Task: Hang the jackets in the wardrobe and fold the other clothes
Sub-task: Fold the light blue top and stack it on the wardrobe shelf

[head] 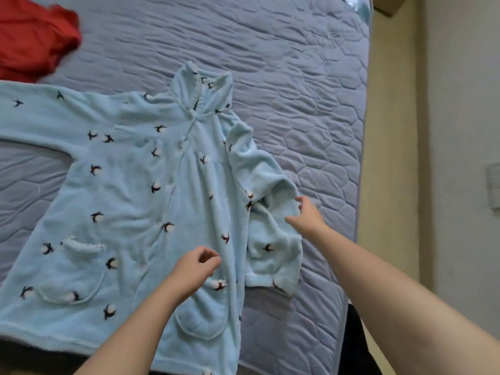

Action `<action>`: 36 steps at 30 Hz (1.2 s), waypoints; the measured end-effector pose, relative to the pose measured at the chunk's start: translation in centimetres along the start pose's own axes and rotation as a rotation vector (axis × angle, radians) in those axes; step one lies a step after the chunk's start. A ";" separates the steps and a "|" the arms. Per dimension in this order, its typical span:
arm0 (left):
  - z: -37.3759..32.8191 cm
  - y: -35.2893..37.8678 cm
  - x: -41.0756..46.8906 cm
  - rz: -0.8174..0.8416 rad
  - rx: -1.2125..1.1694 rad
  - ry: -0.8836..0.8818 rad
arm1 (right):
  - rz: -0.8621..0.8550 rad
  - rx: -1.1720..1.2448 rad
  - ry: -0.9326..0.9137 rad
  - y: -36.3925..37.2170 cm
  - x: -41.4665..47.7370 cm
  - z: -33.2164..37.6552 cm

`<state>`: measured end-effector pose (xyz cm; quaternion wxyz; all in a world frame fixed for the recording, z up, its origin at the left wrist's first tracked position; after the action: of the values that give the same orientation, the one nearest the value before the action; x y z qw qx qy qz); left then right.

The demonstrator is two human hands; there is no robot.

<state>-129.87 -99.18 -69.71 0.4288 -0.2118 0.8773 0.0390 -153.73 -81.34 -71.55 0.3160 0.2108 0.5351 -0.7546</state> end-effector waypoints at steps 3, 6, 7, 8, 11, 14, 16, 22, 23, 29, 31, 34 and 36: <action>-2.6 2.7 2.9 -0.022 -0.132 -0.039 | -0.030 0.037 -0.029 -3.5 5.8 2.4; -4.9 6.9 7.0 -0.081 -0.390 -0.129 | 0.021 0.118 -0.010 -4.9 12.2 4.4; -5.5 8.6 8.4 -0.104 -0.520 -0.180 | 0.085 0.192 -0.009 -4.7 13.9 4.9; -6.0 10.4 9.8 -0.128 -0.676 -0.223 | 0.164 0.282 0.003 -4.1 15.3 5.4; -7.9 15.1 13.8 -0.217 -1.217 -0.193 | 0.403 0.395 0.018 -2.2 17.7 6.6; -9.8 17.8 16.3 -0.340 -1.597 -0.140 | 0.671 0.302 -0.065 -1.2 18.2 7.9; -10.4 18.8 17.2 -0.415 -1.675 -0.128 | 0.757 0.169 -0.122 -1.2 18.2 8.7; -11.0 20.4 17.1 -0.283 -1.805 -0.240 | 0.832 0.254 -0.313 -2.2 18.6 13.4; -11.1 20.6 16.7 -0.208 -1.857 -0.257 | 0.909 0.284 -0.307 -2.0 18.2 13.6; -12.6 21.5 12.9 0.083 -1.901 -0.238 | 1.091 0.176 -0.143 -3.3 16.4 9.5; -12.6 21.4 12.1 -0.016 -1.796 -0.229 | 1.223 0.062 -0.125 -5.8 15.4 7.3; -12.7 21.6 11.3 -0.226 -1.552 -0.209 | 1.252 -0.464 -0.238 -11.0 15.0 3.8; -13.6 22.4 10.6 -0.251 -1.486 -0.223 | 1.119 -0.593 -0.310 -14.4 15.4 3.3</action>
<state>-154.68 -85.88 -71.80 0.2607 -0.5379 0.5412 0.5915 -174.76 -84.99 -70.84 0.7794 0.2500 0.4784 -0.3180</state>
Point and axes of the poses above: each hand's wrist, its own x-axis towards the middle knuckle, its own y-axis out of the palm, z = x × y, the point moved 8 cm from there along x, towards the middle knuckle, and after that the axes turned 12 degrees about -x, right-handed, at the moved point
